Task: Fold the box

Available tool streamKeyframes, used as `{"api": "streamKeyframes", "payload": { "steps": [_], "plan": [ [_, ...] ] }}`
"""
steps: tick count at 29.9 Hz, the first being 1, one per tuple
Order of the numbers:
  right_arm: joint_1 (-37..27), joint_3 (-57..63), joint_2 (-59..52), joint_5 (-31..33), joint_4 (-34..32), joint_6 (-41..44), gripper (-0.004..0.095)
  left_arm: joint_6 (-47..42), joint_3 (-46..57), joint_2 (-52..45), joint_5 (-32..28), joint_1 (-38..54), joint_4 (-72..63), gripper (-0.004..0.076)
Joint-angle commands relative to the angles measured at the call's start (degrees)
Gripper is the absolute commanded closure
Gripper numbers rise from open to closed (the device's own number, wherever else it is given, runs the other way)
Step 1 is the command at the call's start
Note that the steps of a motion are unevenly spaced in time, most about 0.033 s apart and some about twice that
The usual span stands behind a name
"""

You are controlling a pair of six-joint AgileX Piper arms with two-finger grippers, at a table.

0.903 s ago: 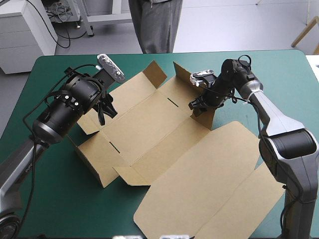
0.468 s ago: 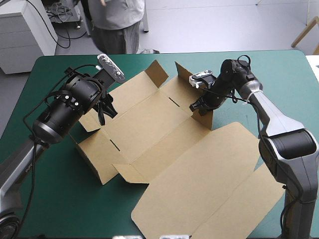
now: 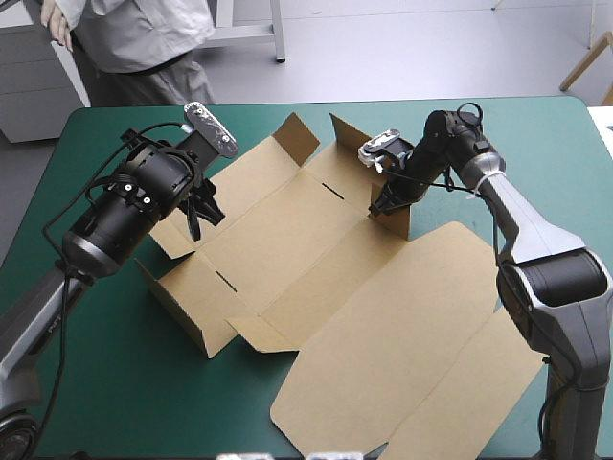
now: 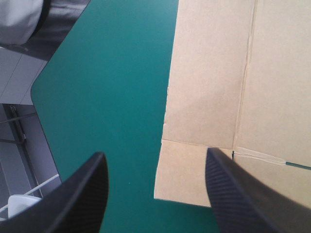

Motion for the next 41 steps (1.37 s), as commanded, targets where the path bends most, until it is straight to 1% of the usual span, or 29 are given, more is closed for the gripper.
{"api": "streamKeyframes", "payload": {
  "steps": [1, 8, 12, 15, 18, 21, 27, 29, 32, 34, 36, 41],
  "plan": [
    [0.5, -3.0, -3.4, -1.8, 0.4, -4.4, 0.0924, -1.1, -2.0, -4.5, -1.6, -0.1, -0.1, 0.0304],
    [2.5, -4.2, -3.4, -5.1, 0.3, -12.9, 0.0924, -1.1, -2.0, -11.2, 1.9, -0.1, -3.4, 0.0304],
    [4.9, -4.2, -3.4, -8.8, 0.4, -19.2, 0.0924, -1.1, -2.0, -14.1, 5.1, -0.1, -3.5, 0.0304],
    [6.3, -4.2, -3.4, -12.0, 0.2, -22.6, 0.0924, -1.1, -1.3, -15.8, 5.5, 0.0, -3.7, 0.0304],
    [7.5, -4.2, -3.4, -14.5, 0.5, -25.0, 0.0924, -1.5, 0.8, -17.1, 4.9, 1.5, -3.7, 0.0304],
    [8.6, -4.2, -3.4, -15.2, 1.4, -28.1, 0.0924, -2.9, 5.1, -18.6, 3.3, 4.6, -4.1, 0.0304],
    [10.6, -4.2, -3.4, -15.9, 1.5, -32.1, 0.0924, -3.2, 15.7, -22.8, -2.9, 13.2, -9.2, 0.0306],
    [10.8, -4.2, -3.4, -16.0, 1.7, -33.9, 0.0924, -3.2, 18.8, -24.5, -4.6, 15.6, -10.4, 0.0326],
    [11.3, -4.2, -3.4, -16.5, 1.8, -36.2, 0.0924, -3.2, 21.9, -26.8, -5.2, 17.9, -11.2, 0.0396],
    [11.4, -4.2, -3.4, -17.0, 3.4, -37.9, 0.0924, -3.2, 23.3, -28.3, -5.1, 18.3, -11.8, 0.0448],
    [11.4, -4.2, -3.4, -17.1, 5.5, -40.3, 0.0924, -3.2, 24.1, -29.6, -5.1, 18.3, -12.5, 0.0478],
    [11.4, -4.2, -3.4, -16.6, 10.2, -44.2, 0.0924, -3.2, 24.1, -32.0, -4.8, 18.3, -13.5, 0.0486]
  ]
}}
